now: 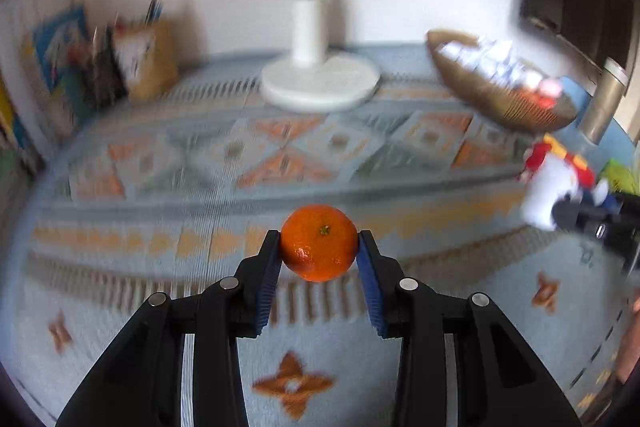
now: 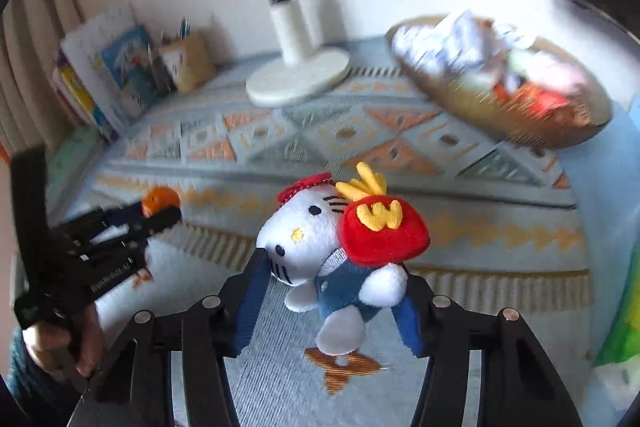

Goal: Organize objects

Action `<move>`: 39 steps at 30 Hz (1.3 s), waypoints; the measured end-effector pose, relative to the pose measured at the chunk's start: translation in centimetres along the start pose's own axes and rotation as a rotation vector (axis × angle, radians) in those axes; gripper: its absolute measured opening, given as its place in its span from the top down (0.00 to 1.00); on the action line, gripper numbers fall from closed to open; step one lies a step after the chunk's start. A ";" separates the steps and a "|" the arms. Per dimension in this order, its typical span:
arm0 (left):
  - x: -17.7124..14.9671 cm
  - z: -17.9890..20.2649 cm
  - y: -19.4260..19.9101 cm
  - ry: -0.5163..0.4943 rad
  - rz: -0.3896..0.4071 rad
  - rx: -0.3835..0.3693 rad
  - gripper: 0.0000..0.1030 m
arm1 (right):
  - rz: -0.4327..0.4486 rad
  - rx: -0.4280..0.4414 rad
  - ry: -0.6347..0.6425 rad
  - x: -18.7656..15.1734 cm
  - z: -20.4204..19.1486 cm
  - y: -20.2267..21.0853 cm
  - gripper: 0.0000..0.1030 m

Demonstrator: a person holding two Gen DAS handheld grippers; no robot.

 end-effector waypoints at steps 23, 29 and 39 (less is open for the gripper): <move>16.3 20.5 -5.8 -0.275 0.228 -0.320 0.14 | 0.227 -0.201 -0.453 17.3 20.3 3.9 0.33; 15.3 18.6 -4.2 -0.253 0.216 -0.311 0.14 | 0.203 -0.186 -0.497 15.2 20.5 4.3 0.33; 10.6 9.4 1.8 -0.104 0.263 -0.223 0.12 | 0.181 -0.152 -0.329 12.4 13.1 6.7 0.32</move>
Point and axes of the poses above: each gripper's, at about its wrist camera, not at the fingertips, and y roughly against the way its jaws point, z to its right, x to its top, the point moved 4 cm from there along -y, roughly the way its jaws point, and after that the axes turned 5 degrees about -y, right-handed, at the moved point
